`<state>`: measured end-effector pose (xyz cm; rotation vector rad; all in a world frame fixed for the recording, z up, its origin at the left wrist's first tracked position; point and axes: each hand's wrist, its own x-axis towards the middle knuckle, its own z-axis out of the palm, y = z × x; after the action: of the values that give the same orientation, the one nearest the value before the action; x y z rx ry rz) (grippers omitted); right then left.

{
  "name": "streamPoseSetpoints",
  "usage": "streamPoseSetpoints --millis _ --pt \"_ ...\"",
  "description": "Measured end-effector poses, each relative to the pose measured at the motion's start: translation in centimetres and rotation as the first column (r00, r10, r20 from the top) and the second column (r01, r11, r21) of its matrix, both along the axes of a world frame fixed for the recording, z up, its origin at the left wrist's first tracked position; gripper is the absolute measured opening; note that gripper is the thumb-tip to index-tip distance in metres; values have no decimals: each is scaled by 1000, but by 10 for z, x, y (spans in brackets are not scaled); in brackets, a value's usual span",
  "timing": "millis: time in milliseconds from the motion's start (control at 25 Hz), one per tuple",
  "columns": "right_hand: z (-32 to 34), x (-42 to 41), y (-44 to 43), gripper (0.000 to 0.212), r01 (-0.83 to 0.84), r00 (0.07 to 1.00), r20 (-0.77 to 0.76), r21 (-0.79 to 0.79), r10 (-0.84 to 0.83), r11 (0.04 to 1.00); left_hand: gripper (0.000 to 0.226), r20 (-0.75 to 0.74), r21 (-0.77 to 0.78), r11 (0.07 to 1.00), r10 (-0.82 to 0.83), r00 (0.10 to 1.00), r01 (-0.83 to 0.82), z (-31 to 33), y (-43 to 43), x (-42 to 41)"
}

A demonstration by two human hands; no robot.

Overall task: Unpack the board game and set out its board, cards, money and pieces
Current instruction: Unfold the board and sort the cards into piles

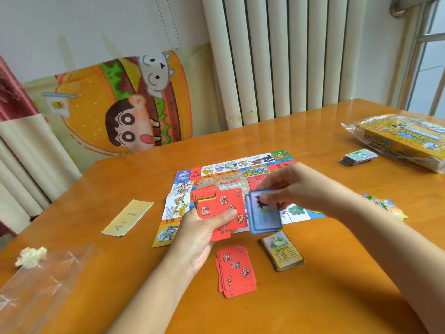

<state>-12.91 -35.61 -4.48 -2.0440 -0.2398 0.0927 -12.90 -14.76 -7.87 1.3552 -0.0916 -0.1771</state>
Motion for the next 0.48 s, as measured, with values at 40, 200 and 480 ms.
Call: streamPoseSetpoints --millis 40,200,480 --pt "3 -3 -6 8 -58 996 -68 -92 52 994 35 -12 -7 1000 11 1000 -11 0 1 1" --pt "3 -9 -5 8 -214 962 -246 -408 119 888 31 -48 -9 999 34 998 -35 1 4 3" --pt "-12 -9 7 21 -136 989 -130 -673 65 727 32 -74 -5 1000 8 997 -8 -1 4 3"
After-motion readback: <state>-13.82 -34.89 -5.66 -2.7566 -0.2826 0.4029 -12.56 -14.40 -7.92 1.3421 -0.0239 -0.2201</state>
